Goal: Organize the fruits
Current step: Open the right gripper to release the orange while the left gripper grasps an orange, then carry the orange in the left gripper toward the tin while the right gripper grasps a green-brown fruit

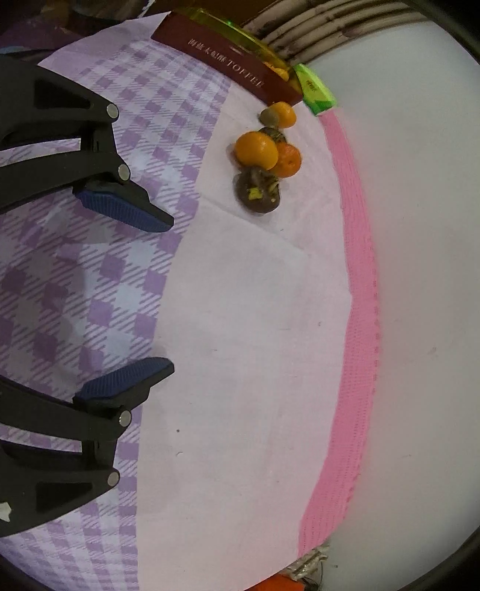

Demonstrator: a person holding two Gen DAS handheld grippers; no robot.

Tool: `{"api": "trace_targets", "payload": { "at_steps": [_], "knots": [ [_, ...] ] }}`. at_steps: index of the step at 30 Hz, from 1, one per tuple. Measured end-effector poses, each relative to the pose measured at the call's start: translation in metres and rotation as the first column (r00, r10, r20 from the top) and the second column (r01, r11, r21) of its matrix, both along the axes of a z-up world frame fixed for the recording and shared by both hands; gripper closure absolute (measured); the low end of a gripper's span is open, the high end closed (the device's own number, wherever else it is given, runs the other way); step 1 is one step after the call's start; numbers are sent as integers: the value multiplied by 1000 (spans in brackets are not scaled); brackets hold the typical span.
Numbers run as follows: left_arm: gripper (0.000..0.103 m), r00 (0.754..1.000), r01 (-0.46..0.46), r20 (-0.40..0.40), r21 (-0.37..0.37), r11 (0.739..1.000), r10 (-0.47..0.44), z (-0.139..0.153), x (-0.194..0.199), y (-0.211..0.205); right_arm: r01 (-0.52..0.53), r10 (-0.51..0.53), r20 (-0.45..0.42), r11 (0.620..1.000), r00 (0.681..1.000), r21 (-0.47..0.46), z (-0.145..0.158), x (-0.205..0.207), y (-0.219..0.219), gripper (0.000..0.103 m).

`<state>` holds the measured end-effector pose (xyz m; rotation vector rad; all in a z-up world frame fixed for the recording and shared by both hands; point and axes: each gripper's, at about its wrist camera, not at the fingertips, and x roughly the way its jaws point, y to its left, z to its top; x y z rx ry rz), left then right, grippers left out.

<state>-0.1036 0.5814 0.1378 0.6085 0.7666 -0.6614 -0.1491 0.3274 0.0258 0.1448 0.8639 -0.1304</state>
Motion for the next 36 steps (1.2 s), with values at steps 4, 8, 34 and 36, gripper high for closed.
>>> {"api": "trace_targets", "payload": {
  "at_steps": [4, 8, 34, 36],
  "knots": [
    [9, 989, 137, -66, 63, 989, -133, 2, 55, -32, -6, 6, 16, 1000, 1000, 7, -1, 0, 1, 28],
    [18, 975, 197, -131, 120, 973, -181, -9, 105, -56, -17, 17, 22, 1000, 1000, -1, -1, -1, 1, 23],
    [67, 863, 169, -495, 93, 981, -101, -105, 184, -70, -70, 70, 15, 997, 997, 39, -1, 10, 2, 6],
    [67, 858, 98, -509, 37, 995, -65, -101, 176, -62, -70, 69, 16, 997, 997, 40, 0, 11, 2, 6]
  ]
}}
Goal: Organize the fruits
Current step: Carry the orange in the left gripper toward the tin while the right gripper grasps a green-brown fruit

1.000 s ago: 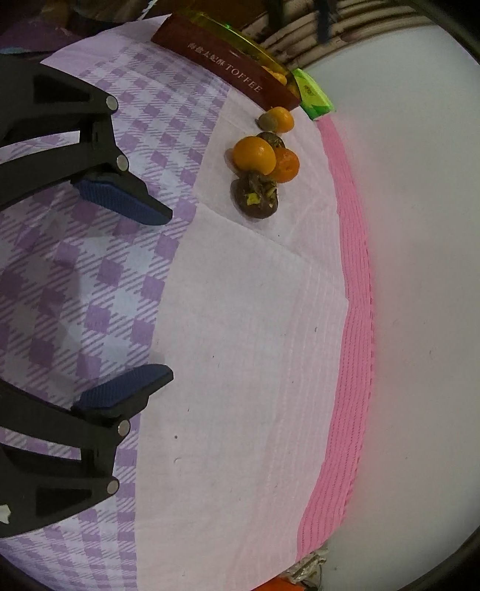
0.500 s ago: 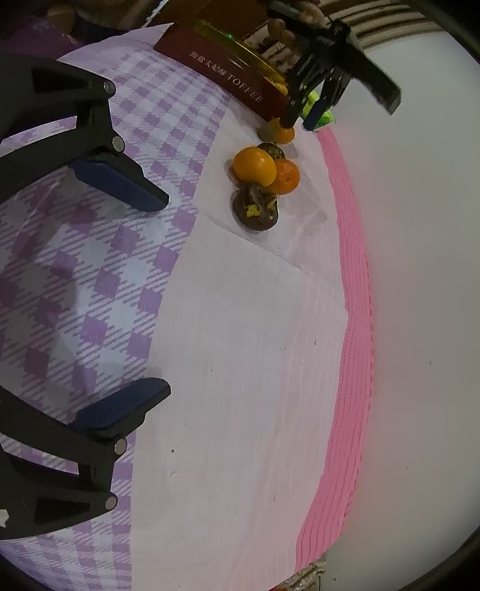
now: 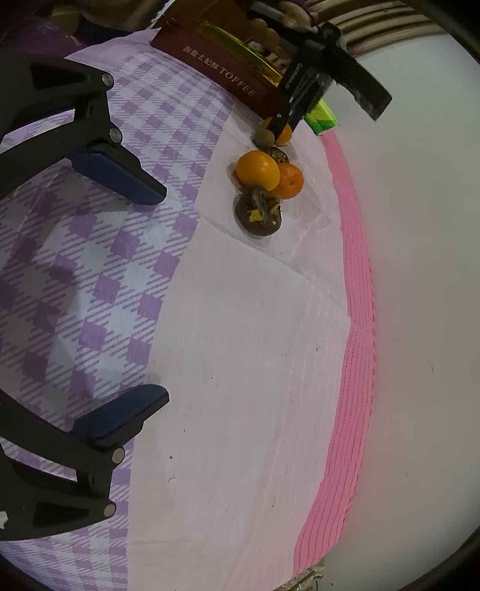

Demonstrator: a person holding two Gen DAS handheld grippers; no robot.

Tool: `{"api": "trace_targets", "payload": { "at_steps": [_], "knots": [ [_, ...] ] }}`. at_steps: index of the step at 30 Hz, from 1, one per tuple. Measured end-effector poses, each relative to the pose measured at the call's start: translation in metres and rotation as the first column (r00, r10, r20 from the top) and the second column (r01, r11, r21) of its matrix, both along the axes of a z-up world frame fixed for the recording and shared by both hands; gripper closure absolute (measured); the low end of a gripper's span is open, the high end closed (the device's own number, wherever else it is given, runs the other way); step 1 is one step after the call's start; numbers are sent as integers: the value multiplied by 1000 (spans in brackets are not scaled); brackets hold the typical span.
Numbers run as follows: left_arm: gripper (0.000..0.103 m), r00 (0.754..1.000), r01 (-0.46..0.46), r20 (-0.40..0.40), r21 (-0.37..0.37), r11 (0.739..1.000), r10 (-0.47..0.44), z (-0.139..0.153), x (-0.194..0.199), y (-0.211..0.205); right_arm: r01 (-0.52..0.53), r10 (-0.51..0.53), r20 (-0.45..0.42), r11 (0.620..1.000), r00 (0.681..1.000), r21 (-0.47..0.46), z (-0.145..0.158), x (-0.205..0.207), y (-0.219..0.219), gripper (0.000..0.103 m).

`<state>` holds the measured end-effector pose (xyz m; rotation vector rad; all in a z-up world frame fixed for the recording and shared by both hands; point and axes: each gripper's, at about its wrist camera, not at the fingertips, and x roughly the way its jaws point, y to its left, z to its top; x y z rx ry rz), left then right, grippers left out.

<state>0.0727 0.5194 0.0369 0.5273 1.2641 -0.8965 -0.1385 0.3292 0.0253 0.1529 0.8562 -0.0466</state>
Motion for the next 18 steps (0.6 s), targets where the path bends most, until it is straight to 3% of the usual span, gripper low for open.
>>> {"api": "trace_targets", "payload": {
  "at_steps": [2, 10, 15, 18],
  "knots": [
    [67, 996, -87, 4, -81, 993, 88, 11, -13, 13, 0, 0, -1, 1000, 1000, -1, 0, 0, 0, 6],
    [67, 952, -287, 35, -227, 931, 303, 43, -87, 62, -2, 2, 1, 1000, 1000, 1, 0, 0, 1, 6],
    [67, 928, -343, 49, -279, 897, 370, 53, -131, 71, -68, 67, 26, 996, 997, 59, 9, 0, 15, 34],
    [67, 914, -381, 28, -286, 879, 406, 53, -148, 83, -151, 148, 45, 984, 988, 96, 20, 7, 40, 45]
  ]
}}
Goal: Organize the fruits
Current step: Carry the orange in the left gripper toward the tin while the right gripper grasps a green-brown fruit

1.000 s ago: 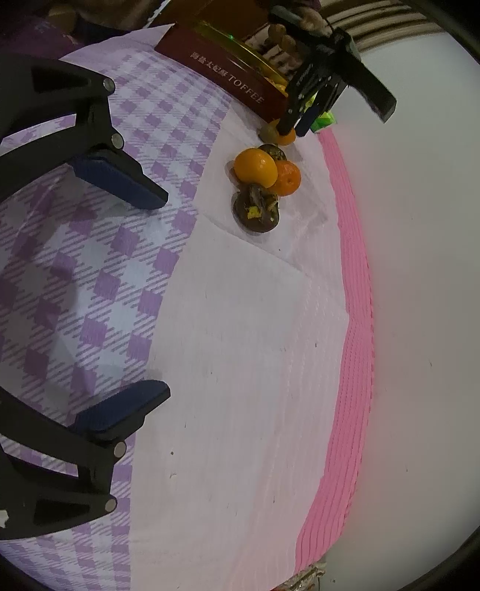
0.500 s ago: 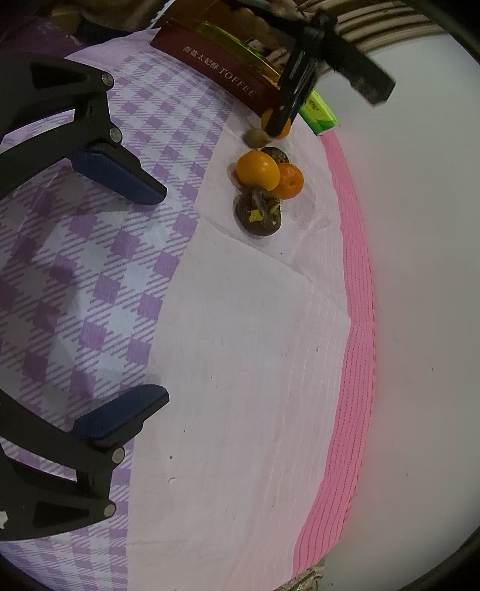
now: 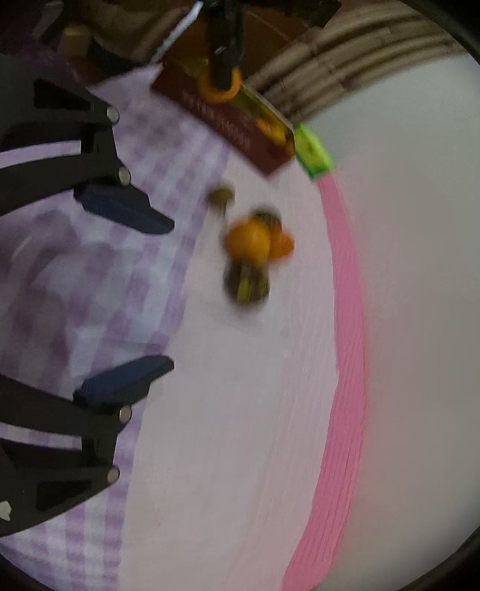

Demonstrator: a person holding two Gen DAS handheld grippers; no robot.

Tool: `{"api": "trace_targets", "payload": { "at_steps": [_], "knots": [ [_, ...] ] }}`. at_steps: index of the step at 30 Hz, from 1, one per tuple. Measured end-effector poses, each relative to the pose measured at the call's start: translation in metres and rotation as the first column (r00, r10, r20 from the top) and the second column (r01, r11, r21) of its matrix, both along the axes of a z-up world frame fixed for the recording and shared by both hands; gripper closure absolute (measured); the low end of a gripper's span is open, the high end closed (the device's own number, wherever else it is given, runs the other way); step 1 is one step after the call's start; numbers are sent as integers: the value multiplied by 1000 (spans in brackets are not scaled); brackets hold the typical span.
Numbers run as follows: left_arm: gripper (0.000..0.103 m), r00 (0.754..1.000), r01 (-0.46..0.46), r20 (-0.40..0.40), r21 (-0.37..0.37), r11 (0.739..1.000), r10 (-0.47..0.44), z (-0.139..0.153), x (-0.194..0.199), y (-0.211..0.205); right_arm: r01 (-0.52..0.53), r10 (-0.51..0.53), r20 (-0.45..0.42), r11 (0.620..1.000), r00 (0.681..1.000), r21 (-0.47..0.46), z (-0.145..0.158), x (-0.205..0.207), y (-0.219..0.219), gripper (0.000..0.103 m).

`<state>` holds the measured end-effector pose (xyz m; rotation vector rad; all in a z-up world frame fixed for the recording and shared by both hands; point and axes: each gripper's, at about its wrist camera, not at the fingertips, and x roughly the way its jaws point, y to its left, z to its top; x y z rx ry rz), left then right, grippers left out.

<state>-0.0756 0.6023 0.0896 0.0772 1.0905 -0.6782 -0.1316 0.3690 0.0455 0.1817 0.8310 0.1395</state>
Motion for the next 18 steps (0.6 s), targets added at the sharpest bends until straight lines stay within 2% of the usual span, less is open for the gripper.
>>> {"api": "trace_targets", "payload": {
  "at_steps": [5, 10, 14, 18],
  "knots": [
    [67, 998, -62, -4, -34, 997, 62, 5, -11, 25, -155, 157, 19, 987, 987, -49, 10, 24, 57, 48],
    [67, 993, -112, 17, -64, 992, 113, 13, -13, 42, -161, 161, 16, 987, 987, 21, 4, 55, 75, 55],
    [67, 990, -120, 64, -61, 991, 124, 20, -16, 48, -169, 169, 11, 986, 986, 10, -2, 78, 90, 59],
    [67, 989, -118, 80, -68, 991, 123, 24, -18, 52, -187, 187, -12, 981, 982, -51, -9, 92, 100, 60]
  ]
}}
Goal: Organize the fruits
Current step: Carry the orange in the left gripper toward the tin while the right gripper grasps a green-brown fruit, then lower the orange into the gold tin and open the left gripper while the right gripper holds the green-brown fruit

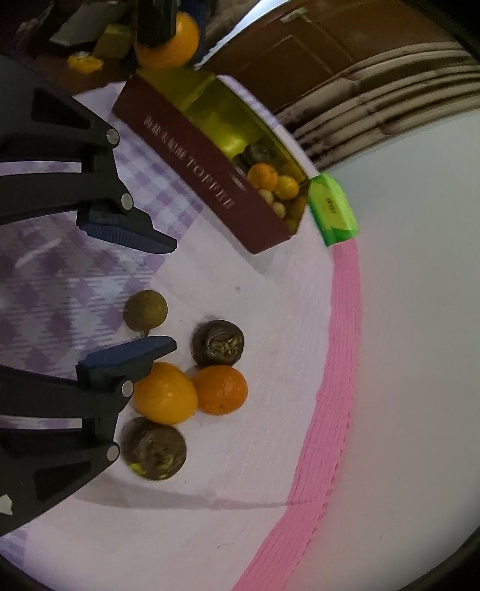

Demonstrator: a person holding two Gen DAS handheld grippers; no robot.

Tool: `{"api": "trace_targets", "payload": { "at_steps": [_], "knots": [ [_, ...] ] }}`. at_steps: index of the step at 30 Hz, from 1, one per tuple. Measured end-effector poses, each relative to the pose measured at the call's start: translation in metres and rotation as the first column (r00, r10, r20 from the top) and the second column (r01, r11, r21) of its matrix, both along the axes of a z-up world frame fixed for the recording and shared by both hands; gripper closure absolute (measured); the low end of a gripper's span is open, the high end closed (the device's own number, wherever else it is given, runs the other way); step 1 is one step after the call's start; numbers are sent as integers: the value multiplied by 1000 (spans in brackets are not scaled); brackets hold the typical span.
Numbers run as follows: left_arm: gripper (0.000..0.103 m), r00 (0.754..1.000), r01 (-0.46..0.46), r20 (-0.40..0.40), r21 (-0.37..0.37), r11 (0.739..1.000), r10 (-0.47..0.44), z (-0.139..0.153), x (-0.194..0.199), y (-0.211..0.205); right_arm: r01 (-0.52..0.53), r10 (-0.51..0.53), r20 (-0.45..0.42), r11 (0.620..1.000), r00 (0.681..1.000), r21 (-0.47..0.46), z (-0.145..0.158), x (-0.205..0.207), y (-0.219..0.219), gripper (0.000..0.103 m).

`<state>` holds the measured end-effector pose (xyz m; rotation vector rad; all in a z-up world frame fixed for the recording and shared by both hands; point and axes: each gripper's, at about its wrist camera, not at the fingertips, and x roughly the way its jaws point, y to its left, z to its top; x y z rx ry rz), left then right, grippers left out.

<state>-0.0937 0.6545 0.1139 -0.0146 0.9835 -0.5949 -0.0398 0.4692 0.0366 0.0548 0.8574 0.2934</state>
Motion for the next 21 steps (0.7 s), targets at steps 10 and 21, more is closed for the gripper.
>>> {"api": "trace_targets", "payload": {
  "at_steps": [10, 21],
  "knots": [
    [67, 996, -89, -19, -36, 995, 88, -6, 14, 28, -28, 25, -29, 996, 999, -82, -11, 0, 8, 81],
    [67, 948, -317, -45, -59, 946, 315, -21, 39, 94, -99, 99, -8, 991, 995, -87, -15, -16, 40, 80]
  ]
}}
